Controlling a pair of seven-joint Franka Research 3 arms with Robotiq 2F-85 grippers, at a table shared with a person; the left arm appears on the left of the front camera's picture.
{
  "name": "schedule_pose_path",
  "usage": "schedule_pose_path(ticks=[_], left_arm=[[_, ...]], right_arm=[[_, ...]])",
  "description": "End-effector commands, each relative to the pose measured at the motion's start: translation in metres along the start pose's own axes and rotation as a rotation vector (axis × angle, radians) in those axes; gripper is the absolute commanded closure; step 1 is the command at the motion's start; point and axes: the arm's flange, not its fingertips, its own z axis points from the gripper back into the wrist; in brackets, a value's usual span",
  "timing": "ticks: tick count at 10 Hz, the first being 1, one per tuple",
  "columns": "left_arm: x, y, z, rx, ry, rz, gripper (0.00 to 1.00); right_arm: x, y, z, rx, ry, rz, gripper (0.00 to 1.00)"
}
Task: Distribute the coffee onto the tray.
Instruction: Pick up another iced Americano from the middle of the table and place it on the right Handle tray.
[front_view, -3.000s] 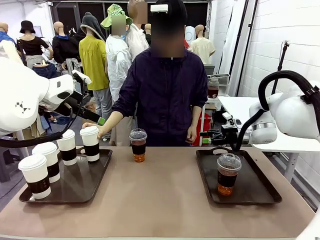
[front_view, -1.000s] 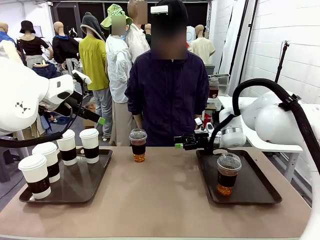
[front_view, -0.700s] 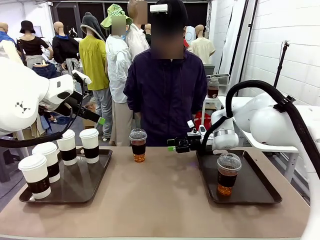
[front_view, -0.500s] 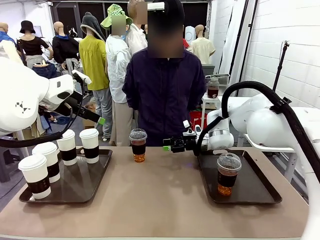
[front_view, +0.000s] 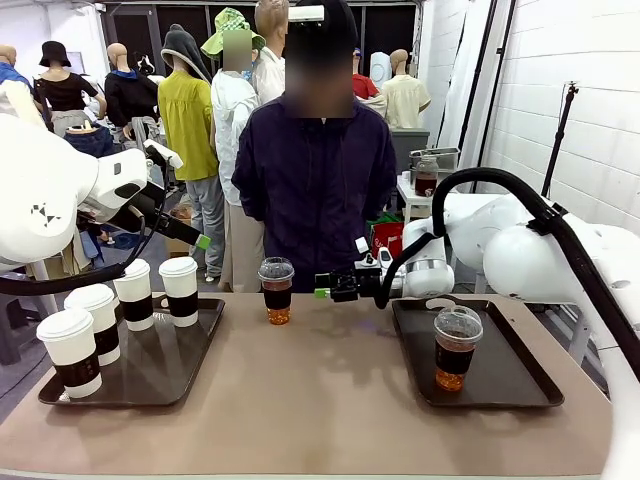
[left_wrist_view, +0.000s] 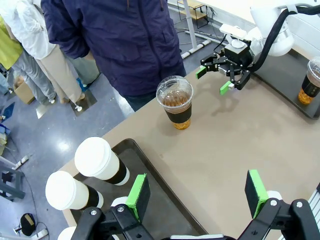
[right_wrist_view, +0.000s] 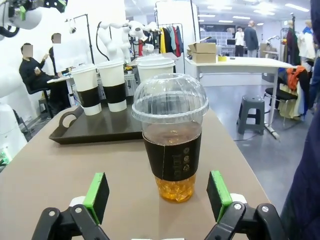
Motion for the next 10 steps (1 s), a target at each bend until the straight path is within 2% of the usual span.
schedule_pose_path(ticks=[1,8,10], left_arm=[[-0.001,0.002,0.0,-0.004,-0.001,0.002,0.0],[-0.001,0.002,0.0,-0.004,-0.001,0.002,0.0],[-0.001,0.002,0.0,-0.004,-0.001,0.002,0.0]], right_arm=[[-0.004,-0.011,-0.011,0.019,-0.02,-0.01,0.0],[-0.006,-0.002,-0.007,0.015,-0.01,-0.003,0.0],[-0.013,-0.007,-0.02,0.021,-0.019,-0.004,0.0]])
